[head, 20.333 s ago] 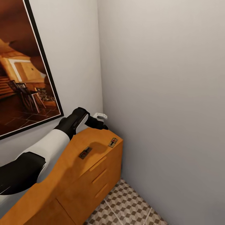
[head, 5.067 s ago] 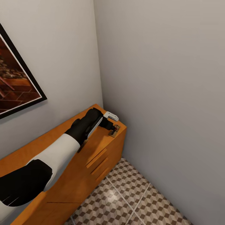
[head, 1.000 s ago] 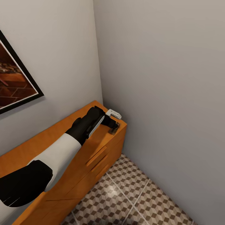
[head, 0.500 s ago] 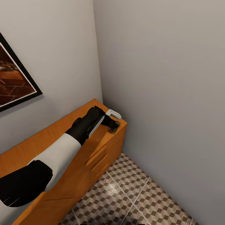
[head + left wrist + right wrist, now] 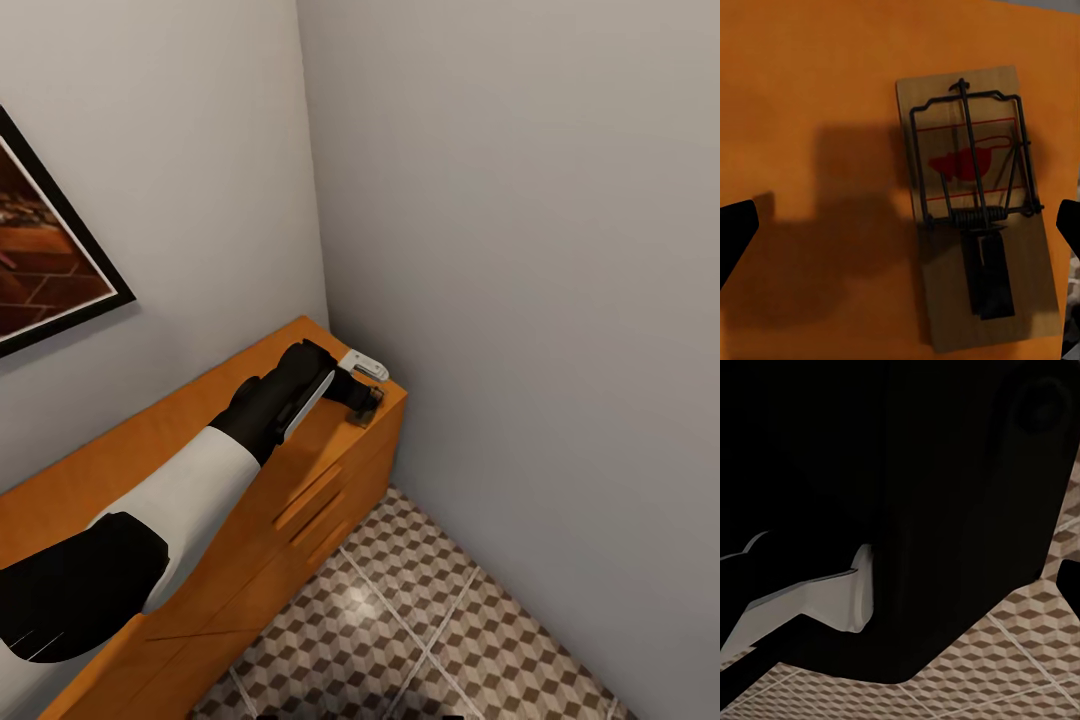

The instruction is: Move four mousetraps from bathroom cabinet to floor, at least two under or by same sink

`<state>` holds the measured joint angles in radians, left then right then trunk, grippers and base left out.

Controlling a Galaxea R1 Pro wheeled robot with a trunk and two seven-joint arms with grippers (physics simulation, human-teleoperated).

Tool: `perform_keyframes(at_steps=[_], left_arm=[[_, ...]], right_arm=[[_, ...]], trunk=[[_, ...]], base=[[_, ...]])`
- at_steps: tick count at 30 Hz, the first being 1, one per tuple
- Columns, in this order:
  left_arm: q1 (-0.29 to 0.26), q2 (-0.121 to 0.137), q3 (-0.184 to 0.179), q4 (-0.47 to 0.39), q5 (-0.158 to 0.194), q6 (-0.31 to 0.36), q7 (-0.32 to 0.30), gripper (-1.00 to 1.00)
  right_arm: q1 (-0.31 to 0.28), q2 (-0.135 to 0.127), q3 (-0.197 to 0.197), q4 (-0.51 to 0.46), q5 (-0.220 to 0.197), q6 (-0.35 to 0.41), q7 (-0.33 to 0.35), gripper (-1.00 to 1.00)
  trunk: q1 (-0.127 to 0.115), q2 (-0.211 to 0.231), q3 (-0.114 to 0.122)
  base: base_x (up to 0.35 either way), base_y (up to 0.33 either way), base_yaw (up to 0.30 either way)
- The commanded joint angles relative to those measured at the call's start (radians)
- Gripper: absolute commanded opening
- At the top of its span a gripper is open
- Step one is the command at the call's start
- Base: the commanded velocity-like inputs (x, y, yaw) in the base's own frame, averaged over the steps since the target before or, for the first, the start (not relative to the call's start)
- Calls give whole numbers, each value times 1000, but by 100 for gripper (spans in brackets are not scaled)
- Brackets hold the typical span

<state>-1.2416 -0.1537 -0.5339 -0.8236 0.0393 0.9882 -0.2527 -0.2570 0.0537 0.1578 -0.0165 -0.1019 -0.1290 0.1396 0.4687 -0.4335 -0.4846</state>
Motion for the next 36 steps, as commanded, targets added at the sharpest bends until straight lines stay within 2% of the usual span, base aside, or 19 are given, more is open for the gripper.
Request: perform_keyframes(at_steps=[1, 36], left_arm=[[-1, 0, -2, 0, 4, 4, 1, 100], [-1, 0, -20, 4, 6, 4, 0, 100]], right_arm=[[-1, 0, 8, 1, -11, -4, 3, 100], [-1, 0, 7, 1, -10, -4, 3, 100]], trunk=[[0, -1, -1], [0, -1, -2]], base=[[0, 0, 0], [0, 0, 0]])
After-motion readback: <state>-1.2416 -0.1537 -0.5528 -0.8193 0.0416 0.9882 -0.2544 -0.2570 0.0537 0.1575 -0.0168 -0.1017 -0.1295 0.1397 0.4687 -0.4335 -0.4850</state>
